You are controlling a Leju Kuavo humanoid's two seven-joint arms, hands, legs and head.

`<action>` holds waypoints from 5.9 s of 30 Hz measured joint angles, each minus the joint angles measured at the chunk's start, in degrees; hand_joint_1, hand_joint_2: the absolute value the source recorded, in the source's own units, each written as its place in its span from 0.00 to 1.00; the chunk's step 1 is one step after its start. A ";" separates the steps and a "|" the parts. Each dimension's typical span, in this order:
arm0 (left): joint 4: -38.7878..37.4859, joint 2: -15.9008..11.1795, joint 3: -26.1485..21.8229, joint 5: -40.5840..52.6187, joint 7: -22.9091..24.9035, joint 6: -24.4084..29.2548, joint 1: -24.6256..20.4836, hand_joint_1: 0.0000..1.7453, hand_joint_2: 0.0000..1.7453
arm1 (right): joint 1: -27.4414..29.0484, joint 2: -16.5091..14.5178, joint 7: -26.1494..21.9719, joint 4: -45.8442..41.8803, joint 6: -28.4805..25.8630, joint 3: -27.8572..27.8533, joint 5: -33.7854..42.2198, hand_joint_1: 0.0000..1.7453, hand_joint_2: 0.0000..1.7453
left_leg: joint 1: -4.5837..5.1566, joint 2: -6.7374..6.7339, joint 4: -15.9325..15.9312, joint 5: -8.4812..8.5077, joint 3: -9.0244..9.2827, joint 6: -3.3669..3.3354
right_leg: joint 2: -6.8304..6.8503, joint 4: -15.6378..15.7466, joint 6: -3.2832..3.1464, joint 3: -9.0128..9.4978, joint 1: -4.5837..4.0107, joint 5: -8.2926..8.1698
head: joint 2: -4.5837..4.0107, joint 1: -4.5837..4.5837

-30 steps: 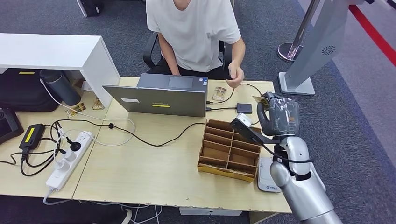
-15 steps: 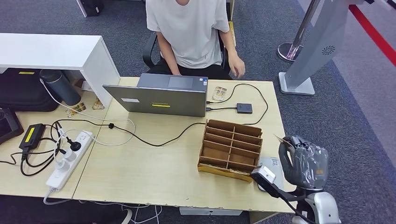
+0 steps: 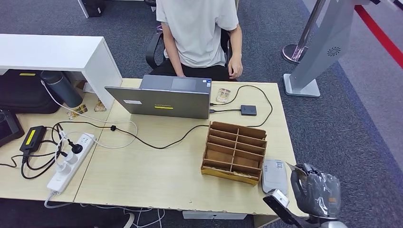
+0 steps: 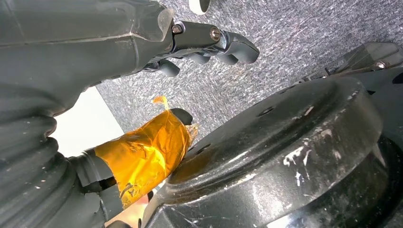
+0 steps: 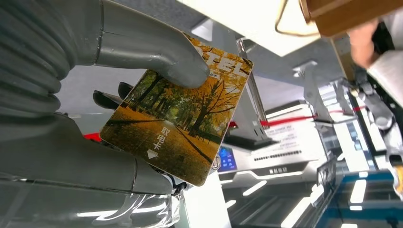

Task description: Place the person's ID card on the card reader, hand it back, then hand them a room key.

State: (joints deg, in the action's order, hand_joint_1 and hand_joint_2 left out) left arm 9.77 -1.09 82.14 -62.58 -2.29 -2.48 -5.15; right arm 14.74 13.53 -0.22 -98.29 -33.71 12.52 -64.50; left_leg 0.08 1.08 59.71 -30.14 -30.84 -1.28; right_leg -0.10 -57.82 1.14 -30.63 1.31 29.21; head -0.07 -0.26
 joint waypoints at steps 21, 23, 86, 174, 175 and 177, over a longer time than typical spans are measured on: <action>-0.13 0.50 0.00 0.51 -1.50 -0.07 -0.56 0.00 1.00 | -4.37 -1.14 1.14 8.47 2.58 7.68 1.33 1.00 1.00 | 0.01 0.00 0.00 0.01 0.04 0.00 | -0.05 0.00 0.00 0.01 0.00 -0.01 | 0.00 0.00; -0.13 0.50 0.00 0.50 -1.46 -0.15 -0.67 0.00 1.00 | -5.45 -1.70 1.97 12.39 1.41 10.24 3.73 1.00 1.00 | 0.00 -0.05 0.00 0.01 0.08 0.00 | -0.09 0.00 0.00 0.03 0.00 -0.01 | 0.00 0.01; -0.15 1.12 0.42 2.04 1.32 -1.26 -4.26 0.00 1.00 | -53.95 -2.64 13.45 40.15 10.31 11.50 -21.88 0.25 1.00 | 0.03 0.08 0.04 0.43 -0.09 -0.12 | -0.05 -0.05 0.14 -0.07 0.02 -0.45 | 0.00 0.02; -0.66 1.11 0.37 -1.59 1.26 -0.37 -2.68 0.00 1.00 | -9.72 -3.17 8.84 8.08 1.34 16.89 -15.38 0.00 1.00 | 0.01 0.13 0.02 0.23 -0.27 -0.16 | 0.04 0.01 0.17 -0.23 0.02 -0.23 | 0.00 0.01; -0.66 1.11 0.37 -1.68 1.16 -0.34 -2.67 0.00 1.00 | -9.70 -3.18 8.32 7.80 2.85 17.37 -13.34 0.00 1.00 | 0.01 0.13 0.02 0.23 -0.27 -0.16 | 0.04 0.01 0.17 -0.23 0.02 -0.23 | 0.00 0.01; -0.66 1.11 0.37 -1.86 0.95 -0.27 -2.65 0.00 1.00 | -9.67 -3.11 7.46 7.08 5.85 18.42 -9.35 0.00 1.00 | 0.01 0.13 0.02 0.23 -0.27 -0.16 | 0.04 0.01 0.18 -0.23 0.02 -0.23 | 0.00 0.01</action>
State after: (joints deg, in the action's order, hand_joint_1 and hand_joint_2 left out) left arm 9.11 0.02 82.51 -64.43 -1.33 -2.75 -7.81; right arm 5.07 10.42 7.24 -91.22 -27.86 30.94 -73.85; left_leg 0.09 1.21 59.73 -29.91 -31.12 -1.44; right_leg -0.06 -57.81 1.31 -30.86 1.33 28.98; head -0.07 -0.25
